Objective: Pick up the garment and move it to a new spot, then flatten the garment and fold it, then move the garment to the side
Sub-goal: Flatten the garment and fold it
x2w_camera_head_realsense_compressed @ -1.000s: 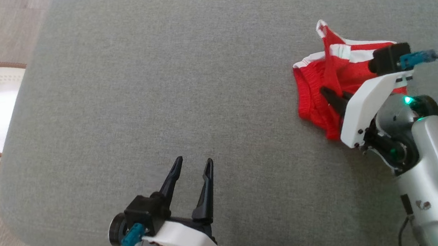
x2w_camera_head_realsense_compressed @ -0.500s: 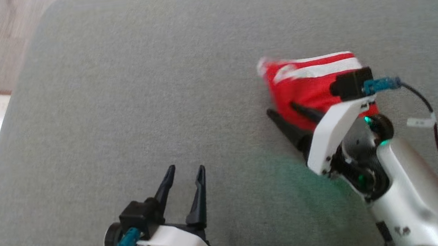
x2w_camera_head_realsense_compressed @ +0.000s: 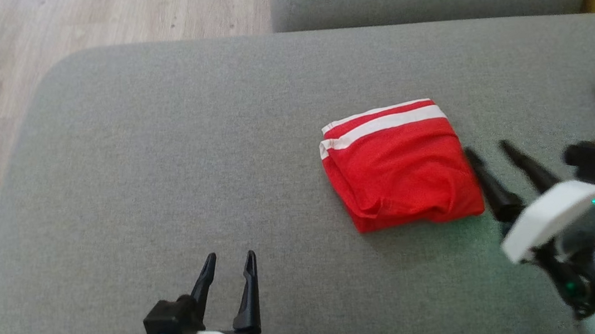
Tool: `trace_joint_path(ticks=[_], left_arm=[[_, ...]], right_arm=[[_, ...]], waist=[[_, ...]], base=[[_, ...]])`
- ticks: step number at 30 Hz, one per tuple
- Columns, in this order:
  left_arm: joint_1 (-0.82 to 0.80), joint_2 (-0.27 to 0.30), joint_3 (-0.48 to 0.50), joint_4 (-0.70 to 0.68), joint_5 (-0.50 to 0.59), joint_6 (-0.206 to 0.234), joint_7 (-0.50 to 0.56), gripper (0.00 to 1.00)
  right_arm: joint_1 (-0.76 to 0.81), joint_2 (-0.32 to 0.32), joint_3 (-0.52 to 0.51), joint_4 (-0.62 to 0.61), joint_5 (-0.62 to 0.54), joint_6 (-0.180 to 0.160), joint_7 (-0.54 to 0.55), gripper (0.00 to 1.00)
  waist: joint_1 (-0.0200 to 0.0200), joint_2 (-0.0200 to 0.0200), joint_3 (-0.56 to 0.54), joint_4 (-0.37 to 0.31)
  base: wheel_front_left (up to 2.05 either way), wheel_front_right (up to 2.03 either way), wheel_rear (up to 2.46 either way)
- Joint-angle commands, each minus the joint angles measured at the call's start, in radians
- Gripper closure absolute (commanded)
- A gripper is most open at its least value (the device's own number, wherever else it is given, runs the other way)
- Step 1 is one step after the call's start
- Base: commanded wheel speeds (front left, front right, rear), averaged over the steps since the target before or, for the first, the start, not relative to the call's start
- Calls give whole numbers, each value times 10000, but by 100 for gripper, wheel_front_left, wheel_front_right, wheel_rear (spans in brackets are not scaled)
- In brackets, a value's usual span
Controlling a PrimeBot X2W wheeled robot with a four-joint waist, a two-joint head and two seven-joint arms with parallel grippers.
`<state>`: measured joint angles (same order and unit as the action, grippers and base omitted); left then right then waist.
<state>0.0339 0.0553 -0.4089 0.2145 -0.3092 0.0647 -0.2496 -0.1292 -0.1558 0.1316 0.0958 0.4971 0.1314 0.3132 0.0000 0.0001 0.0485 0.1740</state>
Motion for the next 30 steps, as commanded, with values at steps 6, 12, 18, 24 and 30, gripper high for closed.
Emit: trace_joint_path(ticks=[6, 12, 18, 24, 30], left_arm=[[134, -50, 623, -621, 324, -77, -122, 0], [435, -51, 968, -969, 563, -199, -122, 0], [355, -51, 949, -1291, 611, -236, -122, 0], [-266, -51, 689, -1544, 494, -225, -122, 0], [-727, -51, 269, -1560, 231, -67, -122, 0]], right_arm=[[345, -449, -772, -252, -1300, -7, -1789, 0], [710, -320, -970, 410, -2046, -7, -3116, 0], [119, -199, -496, 1035, -2291, -7, -3335, 100], [-1461, 22, 298, 2371, -2926, -7, -3140, 100], [-2675, 433, 726, 4395, -3648, -7, -3391, 100]], waist=[[0, -1, -373, -18], [0, -1, -503, 87], [0, -1, -146, 240], [0, -1, 900, 577], [0, -1, 1575, 1030]], base=[[0, 0, 0], [0, 0, 0], [0, 0, 0], [0, 0, 0], [0, 0, 0]])
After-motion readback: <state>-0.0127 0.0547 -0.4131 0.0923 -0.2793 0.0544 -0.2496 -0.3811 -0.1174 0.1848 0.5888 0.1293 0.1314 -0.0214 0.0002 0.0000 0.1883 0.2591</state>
